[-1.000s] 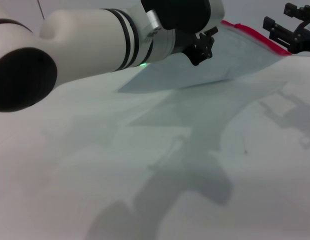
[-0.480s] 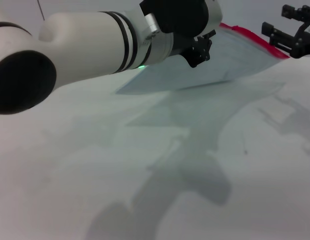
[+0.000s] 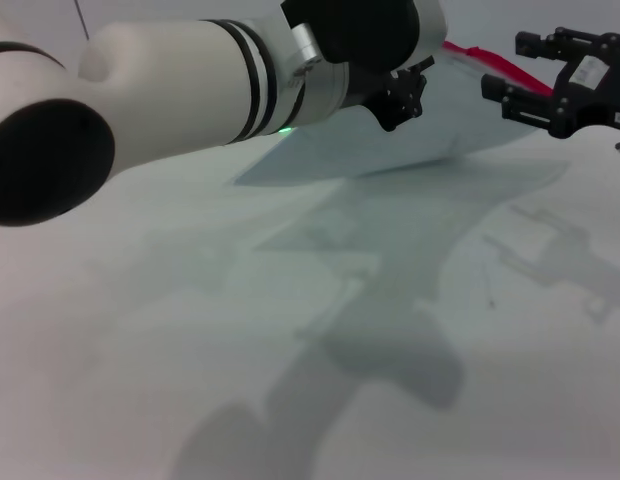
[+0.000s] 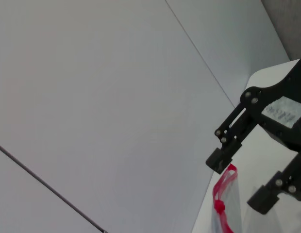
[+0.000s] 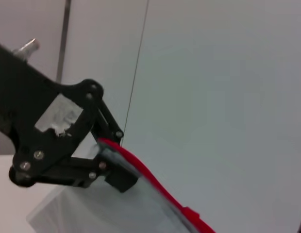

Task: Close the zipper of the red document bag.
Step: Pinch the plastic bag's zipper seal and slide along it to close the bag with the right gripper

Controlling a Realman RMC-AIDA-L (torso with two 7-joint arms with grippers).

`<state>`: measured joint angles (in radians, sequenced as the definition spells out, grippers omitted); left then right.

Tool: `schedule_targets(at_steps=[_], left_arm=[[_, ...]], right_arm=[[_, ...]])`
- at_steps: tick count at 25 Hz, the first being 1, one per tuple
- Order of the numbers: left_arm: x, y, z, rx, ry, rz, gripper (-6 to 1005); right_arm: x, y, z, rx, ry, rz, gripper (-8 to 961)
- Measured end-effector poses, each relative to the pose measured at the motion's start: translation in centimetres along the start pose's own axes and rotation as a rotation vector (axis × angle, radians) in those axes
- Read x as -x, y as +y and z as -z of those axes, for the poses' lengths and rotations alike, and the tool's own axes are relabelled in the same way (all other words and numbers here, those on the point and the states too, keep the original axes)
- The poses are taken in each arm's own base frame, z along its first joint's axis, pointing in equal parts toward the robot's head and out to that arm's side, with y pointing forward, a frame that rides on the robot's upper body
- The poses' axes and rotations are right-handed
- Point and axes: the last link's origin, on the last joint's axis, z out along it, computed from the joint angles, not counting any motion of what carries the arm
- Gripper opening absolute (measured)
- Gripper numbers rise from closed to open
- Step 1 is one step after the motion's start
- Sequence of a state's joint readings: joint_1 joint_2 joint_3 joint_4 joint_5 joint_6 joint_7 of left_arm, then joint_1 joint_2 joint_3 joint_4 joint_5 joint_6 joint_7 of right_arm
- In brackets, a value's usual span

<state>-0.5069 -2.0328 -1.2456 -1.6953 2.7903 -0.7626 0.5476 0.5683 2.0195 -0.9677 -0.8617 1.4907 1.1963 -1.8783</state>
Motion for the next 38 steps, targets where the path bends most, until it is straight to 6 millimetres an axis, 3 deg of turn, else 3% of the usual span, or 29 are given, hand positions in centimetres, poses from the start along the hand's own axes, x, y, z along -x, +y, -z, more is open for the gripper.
schedule_targets(at_steps=[10,38], left_arm=[[0.1,0.1,-0.1,0.007,-0.007,0.000,57],[-0.1,0.1,-0.4,0.017,-0.009,-0.006,57]], right_arm=[[1.1,-0.7,-0.1,-0.027,0.000,0.059,644],[3.2,0.6,-1.8,0.095,0.032,0.170,643]])
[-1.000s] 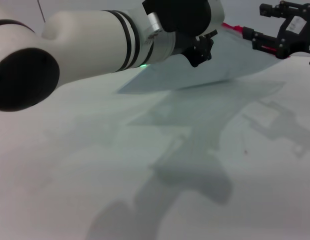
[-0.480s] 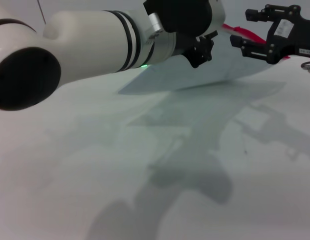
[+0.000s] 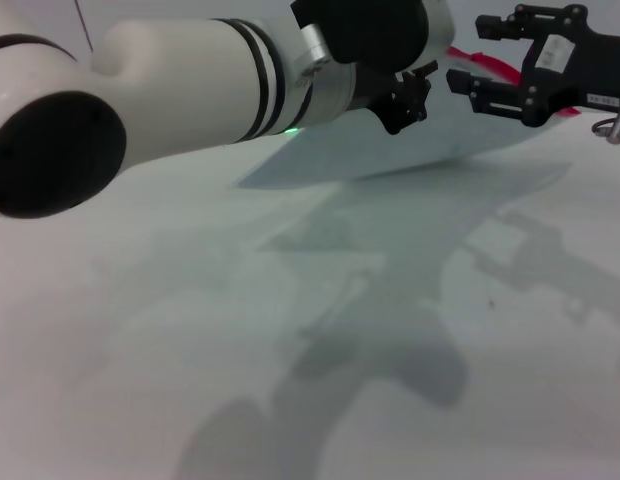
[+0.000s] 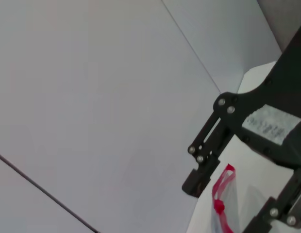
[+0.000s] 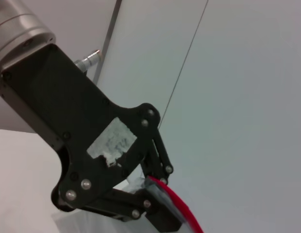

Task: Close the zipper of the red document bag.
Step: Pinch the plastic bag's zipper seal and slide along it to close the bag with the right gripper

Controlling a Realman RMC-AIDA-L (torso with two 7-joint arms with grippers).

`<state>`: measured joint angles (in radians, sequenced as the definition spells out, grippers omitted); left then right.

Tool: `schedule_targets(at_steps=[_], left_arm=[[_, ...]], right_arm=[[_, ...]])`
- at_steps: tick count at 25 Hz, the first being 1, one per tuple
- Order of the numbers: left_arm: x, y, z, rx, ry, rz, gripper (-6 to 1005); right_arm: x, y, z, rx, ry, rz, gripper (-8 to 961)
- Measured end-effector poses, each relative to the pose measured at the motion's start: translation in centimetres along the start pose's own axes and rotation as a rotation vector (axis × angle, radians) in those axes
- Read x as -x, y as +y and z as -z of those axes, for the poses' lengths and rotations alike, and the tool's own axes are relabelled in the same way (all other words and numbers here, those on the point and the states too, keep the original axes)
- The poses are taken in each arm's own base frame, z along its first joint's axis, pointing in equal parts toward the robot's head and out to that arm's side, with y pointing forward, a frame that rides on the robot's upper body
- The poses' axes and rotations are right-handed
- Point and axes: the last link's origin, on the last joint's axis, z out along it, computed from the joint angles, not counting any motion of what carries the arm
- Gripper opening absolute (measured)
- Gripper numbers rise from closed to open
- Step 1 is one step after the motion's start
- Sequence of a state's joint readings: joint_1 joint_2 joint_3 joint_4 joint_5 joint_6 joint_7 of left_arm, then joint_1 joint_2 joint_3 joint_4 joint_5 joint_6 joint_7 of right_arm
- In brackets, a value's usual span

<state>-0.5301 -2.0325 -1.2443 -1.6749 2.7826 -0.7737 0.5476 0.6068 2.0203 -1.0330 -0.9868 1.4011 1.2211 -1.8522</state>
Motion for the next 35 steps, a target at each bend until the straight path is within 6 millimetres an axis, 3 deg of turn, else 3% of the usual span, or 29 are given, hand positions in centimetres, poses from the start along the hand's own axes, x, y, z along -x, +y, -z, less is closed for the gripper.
schedule_targets(at_steps=[35], left_arm=[[0.43,0.24,-0.25,0.007,-0.016,-0.004,57]], right_arm=[[-0.51,-0.04,-0.48,0.002,0.049,-0.030,438]])
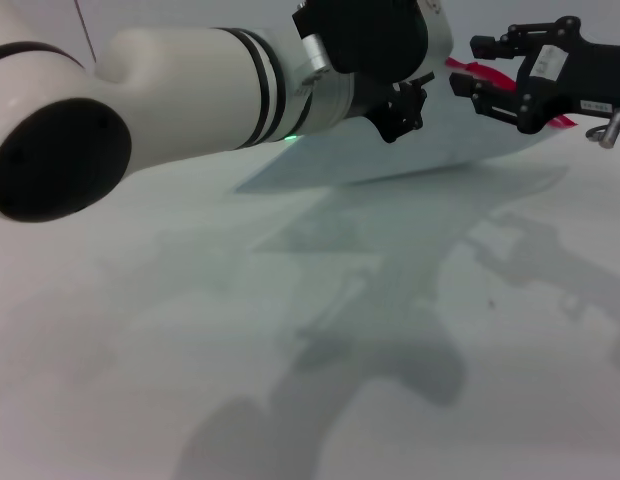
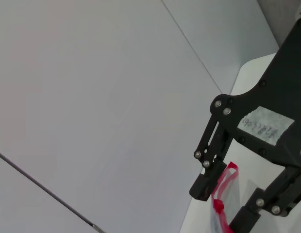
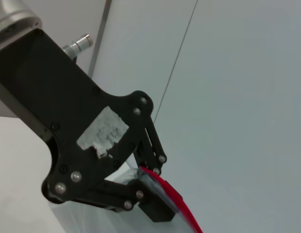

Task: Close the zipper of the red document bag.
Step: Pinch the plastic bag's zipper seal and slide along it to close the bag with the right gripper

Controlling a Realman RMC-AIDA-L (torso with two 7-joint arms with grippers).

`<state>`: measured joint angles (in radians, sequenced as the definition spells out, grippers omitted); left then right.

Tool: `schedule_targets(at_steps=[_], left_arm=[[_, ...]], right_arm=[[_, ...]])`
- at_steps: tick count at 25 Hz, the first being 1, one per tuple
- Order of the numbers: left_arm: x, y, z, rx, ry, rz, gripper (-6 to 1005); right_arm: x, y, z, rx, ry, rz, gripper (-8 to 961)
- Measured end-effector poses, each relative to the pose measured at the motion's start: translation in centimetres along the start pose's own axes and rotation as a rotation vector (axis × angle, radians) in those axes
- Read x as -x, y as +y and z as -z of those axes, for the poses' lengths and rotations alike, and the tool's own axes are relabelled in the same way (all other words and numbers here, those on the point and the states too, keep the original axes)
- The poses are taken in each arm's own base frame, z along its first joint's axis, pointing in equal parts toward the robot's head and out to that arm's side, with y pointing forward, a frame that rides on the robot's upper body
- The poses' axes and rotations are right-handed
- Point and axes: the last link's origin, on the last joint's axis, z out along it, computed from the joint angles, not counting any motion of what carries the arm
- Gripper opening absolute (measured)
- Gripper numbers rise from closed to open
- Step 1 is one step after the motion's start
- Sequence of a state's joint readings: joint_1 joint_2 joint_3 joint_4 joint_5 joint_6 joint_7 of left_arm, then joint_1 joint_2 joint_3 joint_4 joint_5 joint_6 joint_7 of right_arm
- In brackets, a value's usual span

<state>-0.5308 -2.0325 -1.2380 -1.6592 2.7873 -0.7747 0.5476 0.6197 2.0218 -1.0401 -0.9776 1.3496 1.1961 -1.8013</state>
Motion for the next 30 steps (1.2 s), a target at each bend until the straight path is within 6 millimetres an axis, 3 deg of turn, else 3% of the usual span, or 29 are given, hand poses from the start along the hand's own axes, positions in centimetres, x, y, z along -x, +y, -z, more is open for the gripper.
schedule_targets(at_steps=[30], left_arm=[[0.07,0.05,-0.11,0.002,-0.004,-0.003,57]], right_arm=[[0.47,0.44,-0.50,0.022,-0.010,0.009,346]])
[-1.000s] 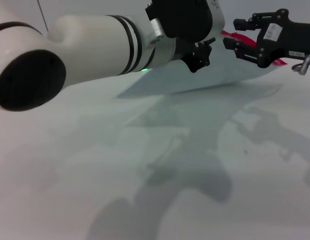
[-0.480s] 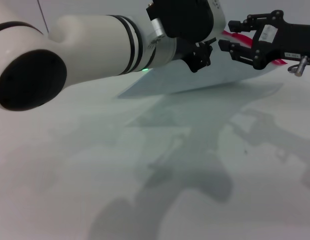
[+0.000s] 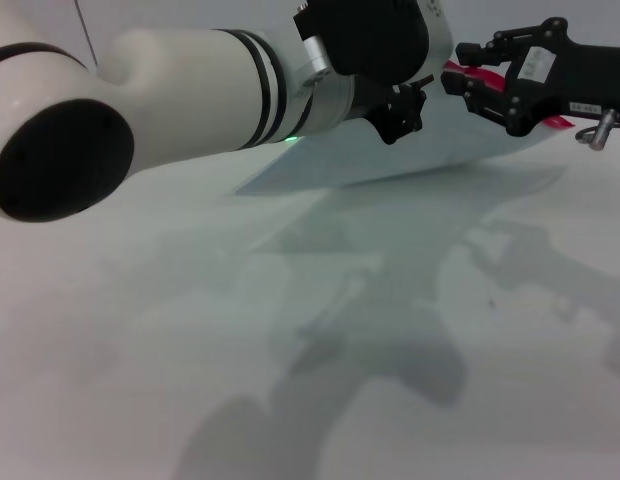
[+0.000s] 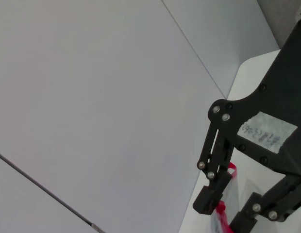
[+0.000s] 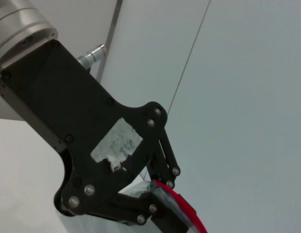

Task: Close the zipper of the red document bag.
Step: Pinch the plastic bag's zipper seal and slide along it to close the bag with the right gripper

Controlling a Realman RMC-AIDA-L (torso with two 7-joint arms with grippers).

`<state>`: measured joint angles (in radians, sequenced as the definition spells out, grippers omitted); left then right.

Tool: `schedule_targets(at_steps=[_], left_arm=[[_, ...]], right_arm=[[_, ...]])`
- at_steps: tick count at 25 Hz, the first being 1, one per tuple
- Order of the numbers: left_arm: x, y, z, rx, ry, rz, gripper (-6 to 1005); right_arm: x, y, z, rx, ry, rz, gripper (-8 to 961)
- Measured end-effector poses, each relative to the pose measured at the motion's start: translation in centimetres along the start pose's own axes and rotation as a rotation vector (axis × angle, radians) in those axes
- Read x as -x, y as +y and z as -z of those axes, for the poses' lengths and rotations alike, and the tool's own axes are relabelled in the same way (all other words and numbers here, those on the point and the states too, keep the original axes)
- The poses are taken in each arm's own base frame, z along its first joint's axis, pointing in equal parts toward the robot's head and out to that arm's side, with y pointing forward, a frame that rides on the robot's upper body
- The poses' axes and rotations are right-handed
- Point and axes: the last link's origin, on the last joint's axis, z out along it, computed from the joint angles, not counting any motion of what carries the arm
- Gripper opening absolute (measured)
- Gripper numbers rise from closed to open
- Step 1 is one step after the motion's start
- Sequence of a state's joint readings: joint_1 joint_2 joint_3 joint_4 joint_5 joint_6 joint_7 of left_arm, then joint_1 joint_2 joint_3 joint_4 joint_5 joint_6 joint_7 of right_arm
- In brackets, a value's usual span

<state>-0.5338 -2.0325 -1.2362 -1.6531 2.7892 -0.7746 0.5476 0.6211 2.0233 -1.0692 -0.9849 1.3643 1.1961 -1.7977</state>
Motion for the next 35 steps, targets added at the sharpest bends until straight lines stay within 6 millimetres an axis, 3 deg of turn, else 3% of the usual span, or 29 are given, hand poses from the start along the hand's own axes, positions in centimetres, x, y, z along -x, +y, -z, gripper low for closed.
schedule_targets(at_steps=[16,35], left_arm=[[-0.20,-0.02,0.06,-0.003,0.007,-0.001,56],[-0.14,-0.05,0.06,-0.003,0.005,-0.002,56]], right_arm=[[0.07,-0.08,-0.09,-0.005,-0.009,-0.009,181],[-0.22,-0.16,-0.05,-0.011,-0.009,-0.021,71]])
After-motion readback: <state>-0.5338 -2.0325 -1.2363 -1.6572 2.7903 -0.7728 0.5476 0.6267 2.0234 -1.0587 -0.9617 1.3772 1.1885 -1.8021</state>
